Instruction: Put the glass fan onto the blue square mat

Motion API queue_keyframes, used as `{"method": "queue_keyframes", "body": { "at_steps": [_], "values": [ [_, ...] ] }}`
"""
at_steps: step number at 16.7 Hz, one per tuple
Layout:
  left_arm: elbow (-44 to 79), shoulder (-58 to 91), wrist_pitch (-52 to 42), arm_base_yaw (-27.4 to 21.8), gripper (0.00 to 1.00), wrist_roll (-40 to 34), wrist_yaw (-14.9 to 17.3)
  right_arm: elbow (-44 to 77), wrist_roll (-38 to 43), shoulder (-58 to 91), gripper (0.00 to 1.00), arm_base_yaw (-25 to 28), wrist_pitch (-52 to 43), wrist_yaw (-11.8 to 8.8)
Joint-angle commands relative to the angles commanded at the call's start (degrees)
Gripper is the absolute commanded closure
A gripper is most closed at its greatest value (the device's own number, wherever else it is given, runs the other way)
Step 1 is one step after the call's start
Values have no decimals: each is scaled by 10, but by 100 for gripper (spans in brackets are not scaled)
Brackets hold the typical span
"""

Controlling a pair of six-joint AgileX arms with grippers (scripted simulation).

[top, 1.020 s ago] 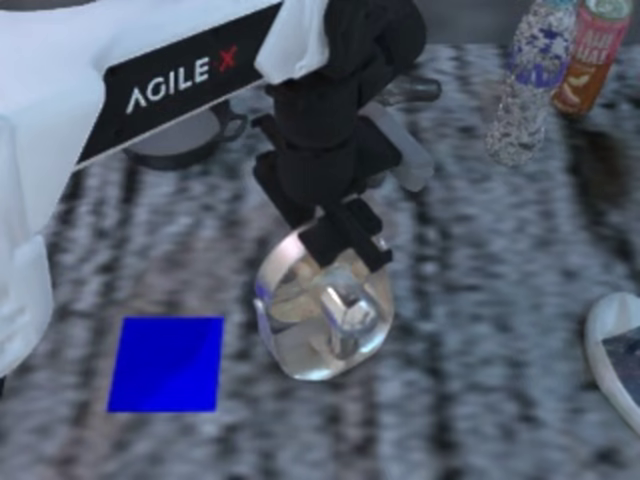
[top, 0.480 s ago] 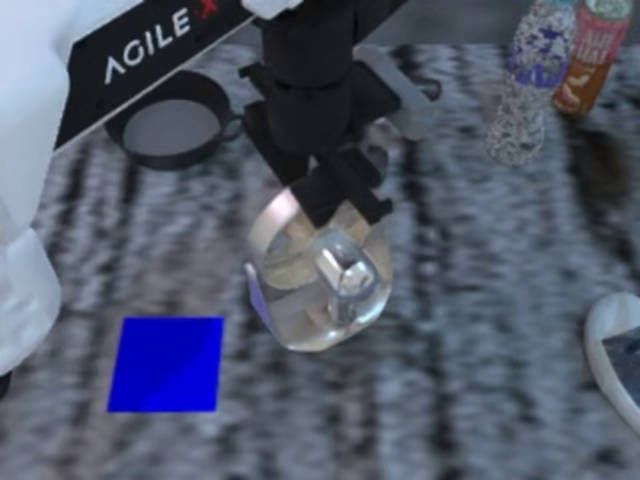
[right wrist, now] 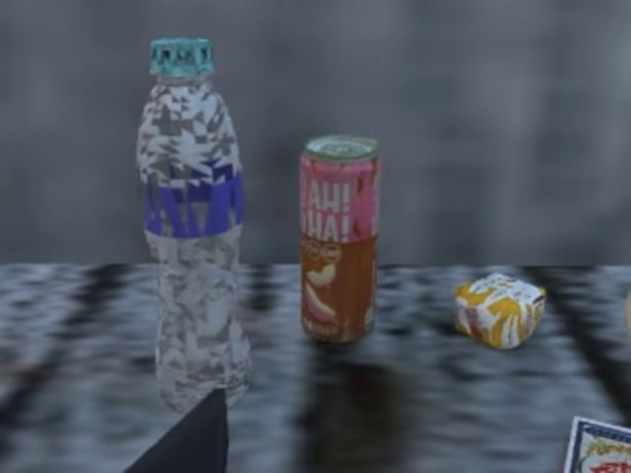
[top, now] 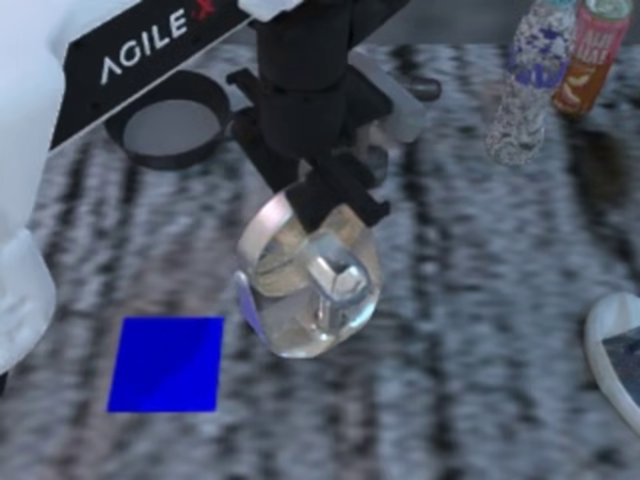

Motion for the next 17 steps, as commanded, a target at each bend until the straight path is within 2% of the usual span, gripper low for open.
{"method": "queue_keyframes", "body": {
  "at_steps": [3, 6, 12, 17],
  "values": [
    [-34, -21, -16, 8, 100, -90, -15, 0, 0, 0, 0, 0, 0, 0],
    [-80, -55, -28, 22, 100, -233, -32, 0, 0, 0, 0, 0, 0, 0],
    [-187, -150, -19, 58, 100, -645, -49, 0, 0, 0, 0, 0, 0, 0],
    [-286, -233, 25, 91, 100, -989, -36, 0, 0, 0, 0, 0, 0, 0]
  ]
}}
